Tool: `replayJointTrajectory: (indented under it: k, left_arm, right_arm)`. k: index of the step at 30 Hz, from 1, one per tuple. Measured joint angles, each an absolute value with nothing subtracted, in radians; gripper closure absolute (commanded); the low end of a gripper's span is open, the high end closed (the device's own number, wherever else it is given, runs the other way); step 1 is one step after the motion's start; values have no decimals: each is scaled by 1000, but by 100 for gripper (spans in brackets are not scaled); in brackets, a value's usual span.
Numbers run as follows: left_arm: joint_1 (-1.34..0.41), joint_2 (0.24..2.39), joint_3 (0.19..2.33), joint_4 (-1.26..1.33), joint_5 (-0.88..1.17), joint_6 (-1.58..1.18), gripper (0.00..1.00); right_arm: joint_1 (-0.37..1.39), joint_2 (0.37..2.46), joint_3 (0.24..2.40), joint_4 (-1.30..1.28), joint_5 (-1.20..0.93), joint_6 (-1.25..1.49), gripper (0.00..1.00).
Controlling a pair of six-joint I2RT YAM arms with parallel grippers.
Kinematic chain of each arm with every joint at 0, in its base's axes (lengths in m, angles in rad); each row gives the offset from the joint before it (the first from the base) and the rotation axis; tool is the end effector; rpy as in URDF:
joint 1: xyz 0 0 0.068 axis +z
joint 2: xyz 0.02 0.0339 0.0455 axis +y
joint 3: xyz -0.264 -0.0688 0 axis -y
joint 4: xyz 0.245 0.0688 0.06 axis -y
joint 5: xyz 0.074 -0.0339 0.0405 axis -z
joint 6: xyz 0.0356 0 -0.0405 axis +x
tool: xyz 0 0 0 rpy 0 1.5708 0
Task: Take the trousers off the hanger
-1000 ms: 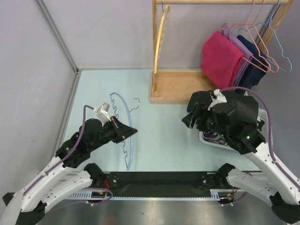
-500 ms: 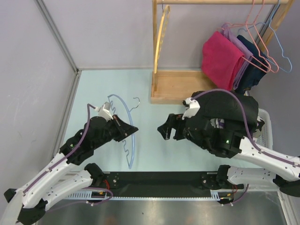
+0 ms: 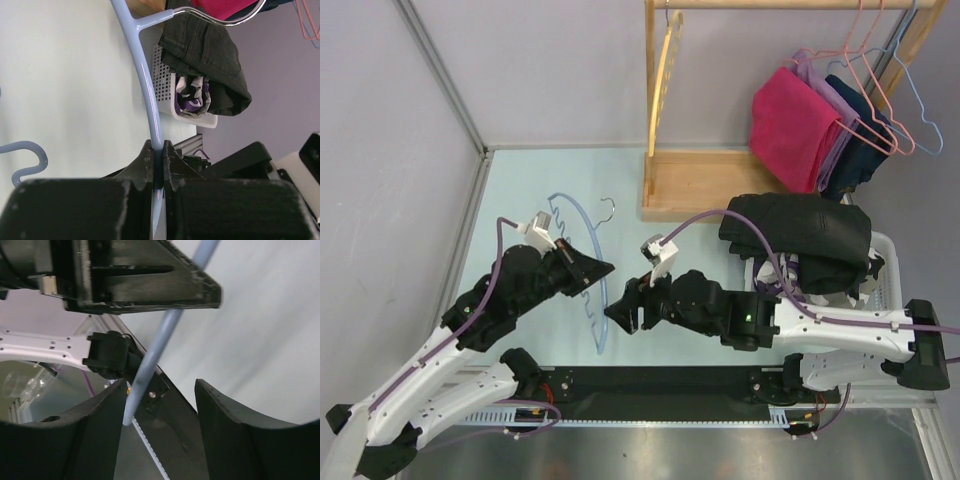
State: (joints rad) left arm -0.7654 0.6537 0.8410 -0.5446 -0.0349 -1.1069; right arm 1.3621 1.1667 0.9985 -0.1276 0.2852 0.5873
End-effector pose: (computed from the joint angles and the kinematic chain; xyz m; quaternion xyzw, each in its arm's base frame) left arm 0.1037 -0.0979 0.3403 -0.1494 0.8077 -0.4506 0.3496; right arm 0.0660 0.2633 0.3428 -0.2222 0.7684 0.4234 0.4253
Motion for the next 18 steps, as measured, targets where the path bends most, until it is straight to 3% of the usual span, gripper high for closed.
replayJointTrajectory:
  k: [13,18]
  left_arm:
    - [-762,640,859,-532,-34,-1127,99]
    - [-757,632,859,-529,-31,-1135,100]
  right_arm:
    - [1407,1280,982,62,245,575,66]
    - [1425,1286,982,74,290,594,85]
